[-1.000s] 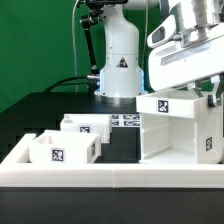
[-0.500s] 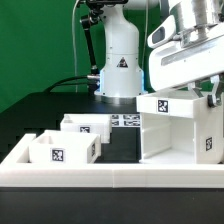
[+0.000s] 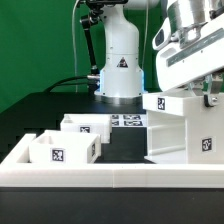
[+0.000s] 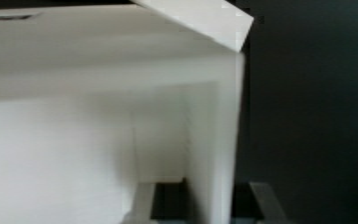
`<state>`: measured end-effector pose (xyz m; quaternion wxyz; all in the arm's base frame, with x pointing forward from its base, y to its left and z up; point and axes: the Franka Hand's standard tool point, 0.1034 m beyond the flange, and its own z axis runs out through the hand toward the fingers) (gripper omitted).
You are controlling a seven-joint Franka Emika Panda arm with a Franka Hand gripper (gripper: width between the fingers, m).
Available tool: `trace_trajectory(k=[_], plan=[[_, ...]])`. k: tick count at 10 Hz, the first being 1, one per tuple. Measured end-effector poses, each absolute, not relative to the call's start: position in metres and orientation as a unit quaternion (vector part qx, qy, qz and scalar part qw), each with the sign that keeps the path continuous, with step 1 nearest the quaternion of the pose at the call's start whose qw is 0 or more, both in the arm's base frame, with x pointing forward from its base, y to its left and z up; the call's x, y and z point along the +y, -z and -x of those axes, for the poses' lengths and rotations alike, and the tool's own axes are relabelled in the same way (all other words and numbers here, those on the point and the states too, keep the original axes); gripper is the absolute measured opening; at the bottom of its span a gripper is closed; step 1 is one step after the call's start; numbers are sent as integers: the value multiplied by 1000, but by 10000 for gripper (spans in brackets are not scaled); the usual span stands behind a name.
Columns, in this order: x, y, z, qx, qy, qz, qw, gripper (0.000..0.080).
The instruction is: Assemble drawer
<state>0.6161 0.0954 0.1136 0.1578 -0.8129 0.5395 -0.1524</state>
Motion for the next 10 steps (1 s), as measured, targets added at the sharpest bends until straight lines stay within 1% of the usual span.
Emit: trace_trajectory(k=[1,3,6,7,10], plan=[[95,-114,-616,549,151,806,161,67],[95,-117,-619,603,140,765,176,67],[98,-114,-633,691,105,687,197,67],[98,-112,-636,712,99,665,200,67],[97,-112,-637,708,98,671,197,69]])
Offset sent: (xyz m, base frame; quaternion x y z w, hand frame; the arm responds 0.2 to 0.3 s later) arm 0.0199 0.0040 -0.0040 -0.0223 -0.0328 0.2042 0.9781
